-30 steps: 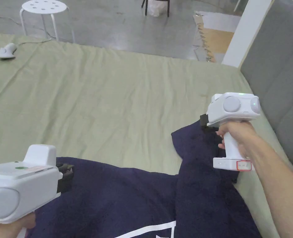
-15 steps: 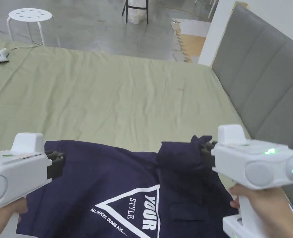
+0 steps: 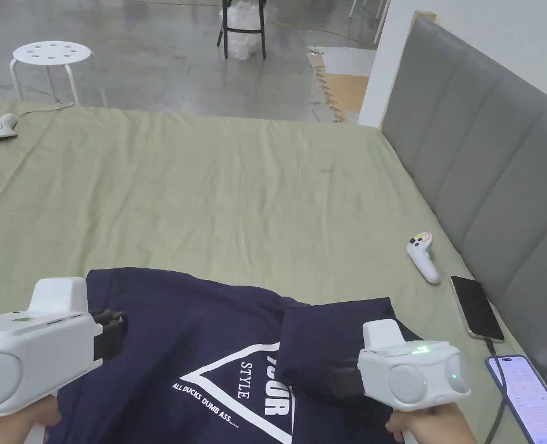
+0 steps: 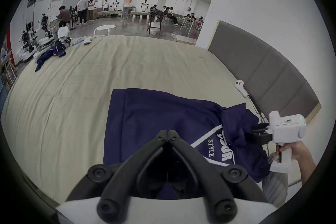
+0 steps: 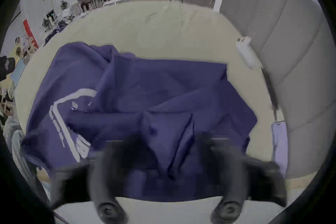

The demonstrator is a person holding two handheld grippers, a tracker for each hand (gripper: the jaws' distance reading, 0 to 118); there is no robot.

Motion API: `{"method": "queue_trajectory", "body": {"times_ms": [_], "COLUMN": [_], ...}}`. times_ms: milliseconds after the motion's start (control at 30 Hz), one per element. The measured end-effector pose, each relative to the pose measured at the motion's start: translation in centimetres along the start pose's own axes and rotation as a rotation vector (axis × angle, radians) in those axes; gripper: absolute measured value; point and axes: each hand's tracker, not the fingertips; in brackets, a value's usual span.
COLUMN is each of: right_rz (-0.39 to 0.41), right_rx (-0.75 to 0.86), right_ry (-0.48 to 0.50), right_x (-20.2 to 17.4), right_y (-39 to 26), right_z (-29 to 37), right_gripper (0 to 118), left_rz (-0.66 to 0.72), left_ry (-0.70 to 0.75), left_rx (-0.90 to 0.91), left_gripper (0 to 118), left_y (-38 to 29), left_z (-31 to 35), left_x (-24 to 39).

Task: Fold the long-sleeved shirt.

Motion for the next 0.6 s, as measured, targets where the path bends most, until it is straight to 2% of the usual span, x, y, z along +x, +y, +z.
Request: {"method": "queue_trajectory", "body": {"times_ms": [33,67,100,133,200,233,267,300,400,467,500,533,567,600], "right_rz": [-0.003,-0.025,-0.052,-0.079,-0.157,-0.177,-0.183,-0.189,-0.134,-0.151,-0.158,-0.163,-0.164,-0.162], "right_rx": [0.040,0.111,0.118,0.113,0.096,0.107,0.110,0.121,0.114,0.126,0.120,0.095,0.039,-0.015], "right_ry": [-0.006,0.044,0.055,0.062,0.106,0.105,0.087,0.069,0.025,0.027,0.006,0.010,0.021,0.010], "right_x": [0.2,0.8,0.8,0.8,1.9,2.4,3.6,3.9,5.3,6.7,6.9,6.9,7.1,7.1], "right_y": [-0.3,-0.5,-1.0,-1.4,-1.5,-1.4,-0.9,-0.7,2.2,4.3,6.0,7.3,8.4,9.2], "right_z": [1.3,3.2,5.3,7.1,9.3,9.9,7.5,7.4,5.6,3.5,3.1,2.6,0.9,-0.8], "right_gripper": [117,116,115,110,88,88,29,1,1,1,8,31,79,107], "left_rz": [-0.001,-0.002,0.000,0.005,0.012,0.011,0.007,0.003,-0.007,-0.012,-0.011,-0.004,0.005,0.010], "left_ry": [0.001,-0.003,-0.009,-0.011,-0.011,-0.010,-0.008,-0.009,-0.021,-0.029,-0.031,-0.030,-0.030,-0.032], "left_rx": [0.000,0.000,-0.003,-0.009,-0.023,-0.029,-0.035,-0.038,-0.043,-0.047,-0.050,-0.050,-0.051,-0.054], "left_gripper": [4,4,4,4,4,4,4,4,4,4,4,4,4,4], "left_y": [-0.1,-0.3,-0.4,-0.4,-0.5,-0.4,-0.4,-0.3,0.0,0.3,0.4,0.5,0.7,0.9], "left_z": [0.0,0.0,-0.2,-0.5,-1.1,-1.4,-1.7,-2.0,-2.6,-3.1,-3.6,-4.1,-4.8,-5.5], "left_x": [0.1,0.2,0.1,0.1,0.2,0.3,0.4,0.5,1.0,1.2,1.2,1.2,1.2,1.0]}}
